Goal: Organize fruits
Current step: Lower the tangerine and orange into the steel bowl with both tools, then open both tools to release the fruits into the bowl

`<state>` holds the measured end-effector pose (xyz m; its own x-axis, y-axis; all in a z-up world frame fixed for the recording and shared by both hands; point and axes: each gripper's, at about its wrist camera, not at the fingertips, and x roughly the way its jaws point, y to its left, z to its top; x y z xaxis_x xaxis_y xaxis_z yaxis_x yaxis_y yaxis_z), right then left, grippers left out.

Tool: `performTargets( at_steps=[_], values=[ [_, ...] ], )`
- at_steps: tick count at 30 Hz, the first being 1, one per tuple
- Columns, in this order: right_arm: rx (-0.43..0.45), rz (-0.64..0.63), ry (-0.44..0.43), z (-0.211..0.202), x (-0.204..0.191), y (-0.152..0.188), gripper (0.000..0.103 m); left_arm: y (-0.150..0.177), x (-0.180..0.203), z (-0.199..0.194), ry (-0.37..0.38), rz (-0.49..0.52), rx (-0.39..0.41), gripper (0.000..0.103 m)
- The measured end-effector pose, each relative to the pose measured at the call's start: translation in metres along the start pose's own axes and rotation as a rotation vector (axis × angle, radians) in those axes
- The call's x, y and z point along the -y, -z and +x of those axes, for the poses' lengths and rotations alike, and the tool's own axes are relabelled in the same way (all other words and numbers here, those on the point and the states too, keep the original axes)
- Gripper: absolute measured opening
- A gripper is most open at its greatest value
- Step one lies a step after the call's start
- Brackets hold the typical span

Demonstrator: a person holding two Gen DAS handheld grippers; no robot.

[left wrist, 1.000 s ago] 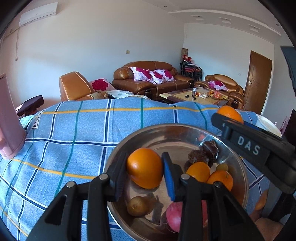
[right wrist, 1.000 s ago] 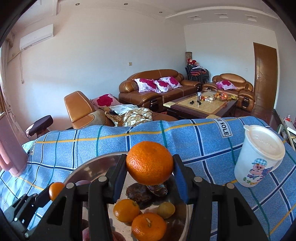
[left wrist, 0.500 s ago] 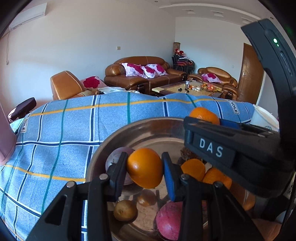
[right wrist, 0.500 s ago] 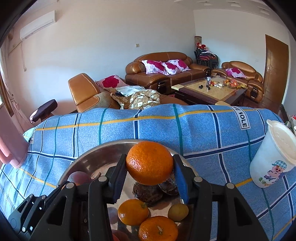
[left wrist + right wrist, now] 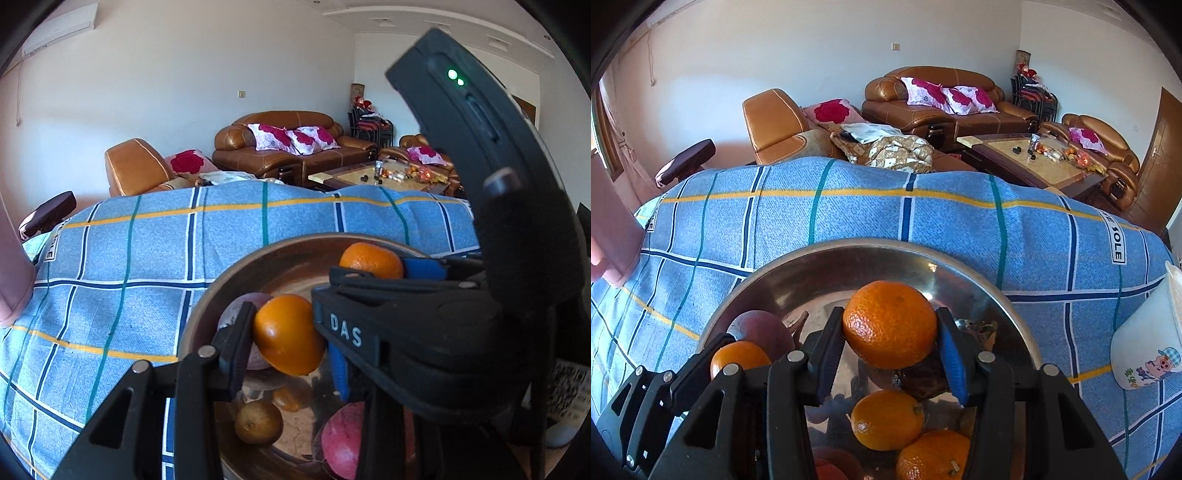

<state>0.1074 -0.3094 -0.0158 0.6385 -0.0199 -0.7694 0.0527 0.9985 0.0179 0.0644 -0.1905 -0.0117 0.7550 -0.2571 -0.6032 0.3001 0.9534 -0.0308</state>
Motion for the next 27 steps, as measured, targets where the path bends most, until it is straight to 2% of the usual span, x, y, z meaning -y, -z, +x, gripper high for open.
performTargets(
  at_steps=[4,16,19,23,27],
  values=[
    [-0.039,0.029,-0.049,0.004,0.005,0.000,0.051,0.001,0.000,0.001,-0.004,0.000,0.001,0.039],
    [-0.054,0.019,-0.072,0.006,-0.002,0.001,0.052,0.003,-0.001,-0.001,-0.030,0.010,-0.004,0.038],
    [-0.034,0.025,-0.086,0.001,0.001,0.005,0.053,0.003,0.000,0.000,-0.037,0.018,-0.004,0.039],
    [0.008,0.020,-0.071,-0.008,0.002,0.011,0.068,0.004,0.002,0.000,-0.052,0.035,-0.008,0.039],
    [0.056,0.055,-0.087,-0.019,0.008,0.013,0.068,0.005,0.002,-0.001,-0.059,0.041,-0.001,0.041]
  ],
)
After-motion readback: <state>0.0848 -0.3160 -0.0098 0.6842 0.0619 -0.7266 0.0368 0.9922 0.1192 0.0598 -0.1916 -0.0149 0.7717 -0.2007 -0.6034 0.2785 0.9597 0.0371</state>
